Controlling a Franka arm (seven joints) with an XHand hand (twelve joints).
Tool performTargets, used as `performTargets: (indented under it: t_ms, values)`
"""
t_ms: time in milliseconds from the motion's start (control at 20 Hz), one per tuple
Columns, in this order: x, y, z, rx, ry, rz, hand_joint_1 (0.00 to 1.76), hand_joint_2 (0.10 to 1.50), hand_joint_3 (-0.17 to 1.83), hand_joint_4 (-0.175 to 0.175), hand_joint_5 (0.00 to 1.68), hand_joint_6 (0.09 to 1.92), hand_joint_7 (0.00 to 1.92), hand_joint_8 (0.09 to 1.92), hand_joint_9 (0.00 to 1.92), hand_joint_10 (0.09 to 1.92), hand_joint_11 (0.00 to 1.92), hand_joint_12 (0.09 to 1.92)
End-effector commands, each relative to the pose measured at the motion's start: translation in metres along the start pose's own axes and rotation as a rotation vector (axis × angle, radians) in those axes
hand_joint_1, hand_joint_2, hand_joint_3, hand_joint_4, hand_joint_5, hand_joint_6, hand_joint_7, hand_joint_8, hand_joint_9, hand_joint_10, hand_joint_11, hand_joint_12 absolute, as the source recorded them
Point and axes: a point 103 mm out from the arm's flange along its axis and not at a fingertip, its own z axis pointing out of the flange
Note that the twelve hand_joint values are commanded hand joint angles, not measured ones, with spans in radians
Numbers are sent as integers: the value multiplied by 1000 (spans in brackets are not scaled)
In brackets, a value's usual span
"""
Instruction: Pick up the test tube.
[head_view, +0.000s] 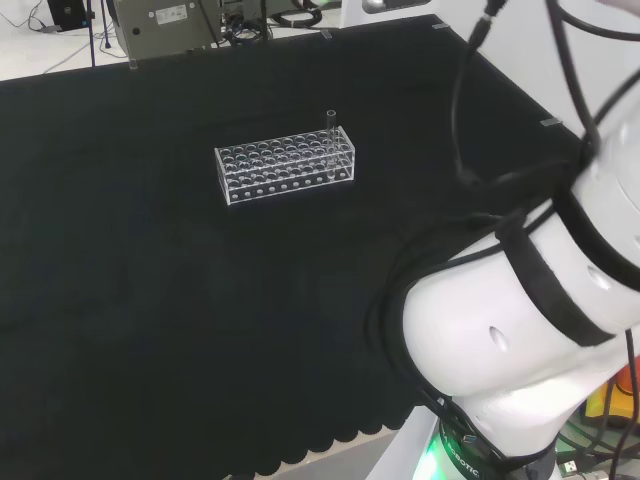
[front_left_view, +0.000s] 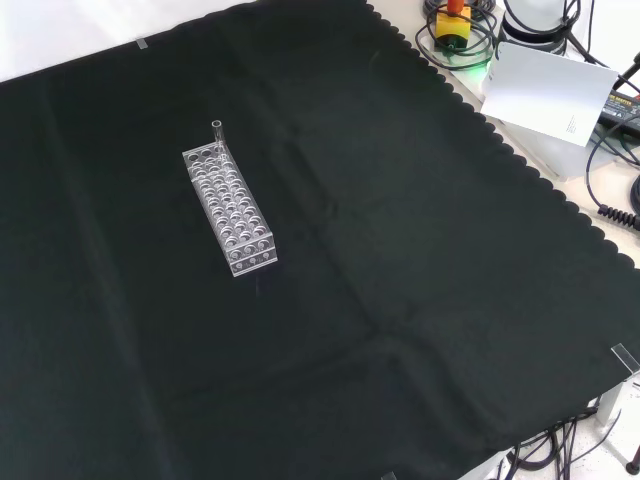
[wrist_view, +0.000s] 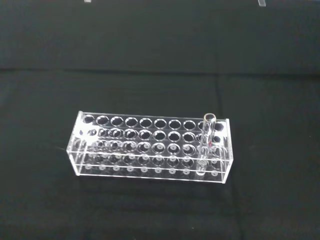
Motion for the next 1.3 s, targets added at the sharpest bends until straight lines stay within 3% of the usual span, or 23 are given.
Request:
performTargets:
  t_ms: [50, 400, 750, 1300]
  values:
    - [-31, 54, 27, 83, 2, 42, 601, 755, 444, -48, 245, 87, 157, 766, 191, 878, 158, 1535]
    - [-52, 81, 65, 175, 68, 82, 648, 751, 459, -62, 312, 87, 240, 774, 250, 856, 198, 1513]
    - [-60, 105, 102, 252, 93, 82, 676, 740, 481, -71, 353, 87, 318, 779, 306, 833, 212, 1501]
    - [-57, 137, 151, 296, 107, 94, 810, 680, 584, -104, 524, 87, 595, 783, 495, 757, 328, 1431]
